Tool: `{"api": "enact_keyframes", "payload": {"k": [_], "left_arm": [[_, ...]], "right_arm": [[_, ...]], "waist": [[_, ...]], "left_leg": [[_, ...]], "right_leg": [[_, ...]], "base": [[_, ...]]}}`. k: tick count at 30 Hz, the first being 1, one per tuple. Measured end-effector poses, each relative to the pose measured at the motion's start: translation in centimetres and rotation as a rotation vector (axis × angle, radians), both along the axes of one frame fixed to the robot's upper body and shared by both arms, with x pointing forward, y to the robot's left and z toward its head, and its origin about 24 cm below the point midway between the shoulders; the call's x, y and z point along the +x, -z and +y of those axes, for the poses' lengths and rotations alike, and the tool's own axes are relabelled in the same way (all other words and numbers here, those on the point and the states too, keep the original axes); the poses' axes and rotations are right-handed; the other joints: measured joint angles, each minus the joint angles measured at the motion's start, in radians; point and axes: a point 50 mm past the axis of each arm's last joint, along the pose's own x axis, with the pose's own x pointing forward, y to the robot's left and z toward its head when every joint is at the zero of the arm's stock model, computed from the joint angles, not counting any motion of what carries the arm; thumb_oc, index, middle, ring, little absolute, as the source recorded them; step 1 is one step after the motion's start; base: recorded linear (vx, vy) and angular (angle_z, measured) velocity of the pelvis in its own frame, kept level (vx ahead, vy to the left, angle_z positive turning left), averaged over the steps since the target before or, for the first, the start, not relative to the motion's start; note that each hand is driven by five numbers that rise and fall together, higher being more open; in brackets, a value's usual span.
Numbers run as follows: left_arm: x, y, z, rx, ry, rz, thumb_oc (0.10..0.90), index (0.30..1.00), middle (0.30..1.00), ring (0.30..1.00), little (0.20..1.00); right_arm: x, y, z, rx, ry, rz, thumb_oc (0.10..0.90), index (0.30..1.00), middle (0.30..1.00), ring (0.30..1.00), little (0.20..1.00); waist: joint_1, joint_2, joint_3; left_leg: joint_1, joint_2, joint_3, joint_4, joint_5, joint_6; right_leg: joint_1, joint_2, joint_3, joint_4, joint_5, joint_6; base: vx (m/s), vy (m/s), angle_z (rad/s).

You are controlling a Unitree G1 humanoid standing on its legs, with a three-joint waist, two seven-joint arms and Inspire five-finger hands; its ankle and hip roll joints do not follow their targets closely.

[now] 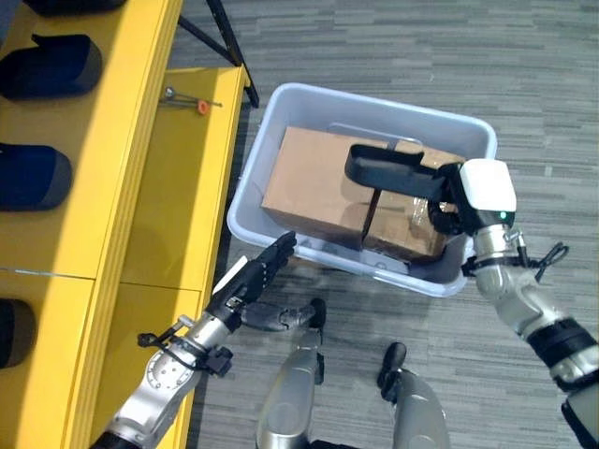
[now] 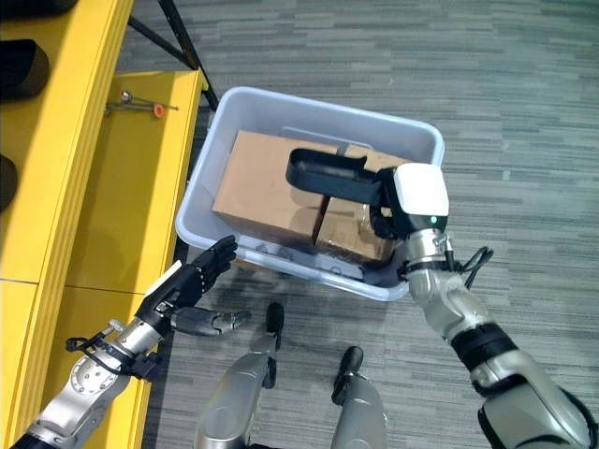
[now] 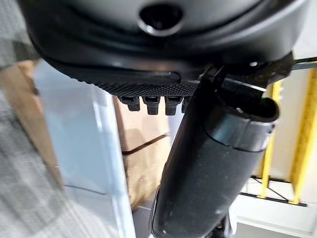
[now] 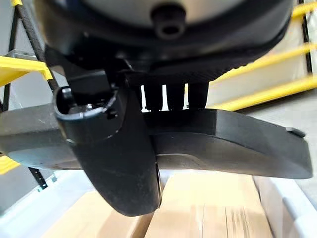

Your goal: Move parts from the plastic box to the shelf.

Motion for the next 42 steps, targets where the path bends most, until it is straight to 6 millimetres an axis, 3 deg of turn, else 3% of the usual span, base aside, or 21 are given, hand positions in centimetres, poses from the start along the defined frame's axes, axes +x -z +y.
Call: {"api": "enact_keyframes", "payload": {"k": [4, 6, 8, 10, 11, 13, 16, 22, 28, 35, 42], "left_arm": [[-0.2, -0.3, 1.1, 0.063, -0.060, -0.040, 0.900, 1.000, 1.000, 1.000, 1.000], [-0.4, -0.7, 2.1, 0.075, -0.108, -0.074, 0.900, 1.000, 1.000, 1.000, 1.000], [-0.1, -1.6, 2.8, 0.101, -0.156, -0.125, 0.900, 1.000, 1.000, 1.000, 1.000], [0.3, -2.0, 2.6, 0.126, -0.148, -0.153, 0.900, 1.000, 1.000, 1.000, 1.000], [0.2, -1.8, 2.5, 0.122, -0.150, -0.148, 0.900, 1.000, 1.000, 1.000, 1.000], [0.0, -1.2, 2.1, 0.127, -0.154, -0.145, 0.900, 1.000, 1.000, 1.000, 1.000], [-0.3, -1.0, 1.9, 0.194, -0.157, -0.164, 0.900, 1.000, 1.000, 1.000, 1.000], [-0.4, -2.1, 2.3, 0.369, -0.192, -0.330, 0.900, 1.000, 1.000, 1.000, 1.000], [0.0, -4.3, 2.1, 0.521, -0.162, -0.538, 0.900, 1.000, 1.000, 1.000, 1.000], [0.6, -6.7, 2.7, 0.729, -0.148, -0.754, 0.900, 1.000, 1.000, 1.000, 1.000], [0.9, -7.7, 2.0, 0.713, -0.108, -0.817, 0.900, 1.000, 1.000, 1.000, 1.000]], "right_arm": [[-1.5, 1.3, 0.9, 0.093, -0.086, 0.158, 0.400, 0.300, 0.300, 0.300, 0.300], [-2.6, 1.6, 1.9, 0.115, -0.158, 0.217, 0.400, 0.300, 0.300, 0.300, 0.300], [-3.2, 1.6, 3.3, 0.146, -0.225, 0.251, 0.400, 0.300, 0.300, 0.300, 0.300], [-3.0, 1.3, 3.2, 0.154, -0.224, 0.270, 0.400, 0.300, 0.300, 0.300, 0.300], [-2.9, 1.0, 2.8, 0.157, -0.209, 0.274, 0.400, 0.300, 0.300, 0.300, 0.300], [-2.8, 0.8, 2.4, 0.179, -0.199, 0.300, 0.400, 0.300, 0.300, 0.300, 0.300], [-2.8, 1.1, 2.5, 0.192, -0.220, 0.348, 0.400, 0.300, 0.300, 0.300, 0.300], [-3.9, 2.7, 2.8, 0.201, -0.272, 0.500, 0.400, 0.300, 0.300, 0.300, 0.300], [-4.3, 2.1, 3.7, 0.167, -0.340, 0.577, 0.400, 0.300, 0.300, 0.300, 0.300], [-5.0, 0.9, 3.6, 0.063, -0.404, 0.681, 0.400, 0.300, 0.300, 0.300, 0.300], [-4.7, -0.3, 4.7, 0.005, -0.454, 0.676, 0.400, 0.300, 0.300, 0.300, 0.300]], "waist": [[-0.009, -0.009, -0.004], [-0.022, -0.036, -0.020], [-0.030, -0.092, -0.070], [-0.031, -0.124, -0.113], [-0.033, -0.127, -0.140], [-0.035, -0.127, -0.156], [-0.042, -0.133, -0.193], [-0.075, -0.132, -0.236], [-0.110, -0.129, -0.238], [-0.122, -0.131, -0.246], [-0.156, -0.134, -0.253]], "left_leg": [[0.077, 0.002, -0.001, -0.034, 0.000, -0.004], [0.109, 0.002, -0.001, -0.039, -0.006, -0.007], [0.128, 0.006, 0.007, -0.040, -0.018, -0.012], [0.166, 0.003, 0.009, -0.043, -0.032, -0.014], [0.175, 0.002, 0.011, -0.047, -0.035, -0.014], [0.213, -0.001, 0.013, -0.058, -0.040, -0.016], [0.215, 0.002, 0.015, -0.058, -0.044, -0.018], [0.226, 0.007, 0.018, -0.059, -0.050, -0.021], [0.240, 0.007, 0.032, -0.059, -0.051, -0.019], [0.242, 0.009, 0.052, -0.059, -0.052, -0.019], [0.265, 0.011, 0.072, -0.059, -0.060, -0.020]], "right_leg": [[0.092, 0.009, -0.007, -0.065, 0.015, 0.010], [0.138, 0.011, -0.011, -0.095, 0.017, 0.012], [0.176, 0.018, -0.019, -0.136, 0.022, 0.012], [0.238, 0.021, -0.021, -0.194, 0.035, 0.016], [0.258, 0.024, -0.022, -0.224, 0.046, 0.018], [0.317, 0.029, -0.023, -0.281, 0.068, 0.020], [0.324, 0.035, -0.022, -0.303, 0.077, 0.019], [0.337, 0.042, -0.005, -0.314, 0.082, 0.017], [0.358, 0.043, 0.006, -0.347, 0.105, 0.018], [0.353, 0.043, 0.030, -0.356, 0.119, 0.018], [0.371, 0.043, 0.047, -0.376, 0.126, 0.018]], "base": [[0.05, -0.026, 0.02], [0.06, -0.027, 0.03], [0.09, -0.040, -0.04], [0.07, -0.035, -0.02], [0.05, -0.038, -0.02], [0.02, -0.044, -0.01], [0.00, -0.027, -0.03], [0.00, -0.034, -0.04], [0.01, -0.022, -0.07], [0.01, -0.014, -0.08], [0.01, 0.005, -0.08]]}}
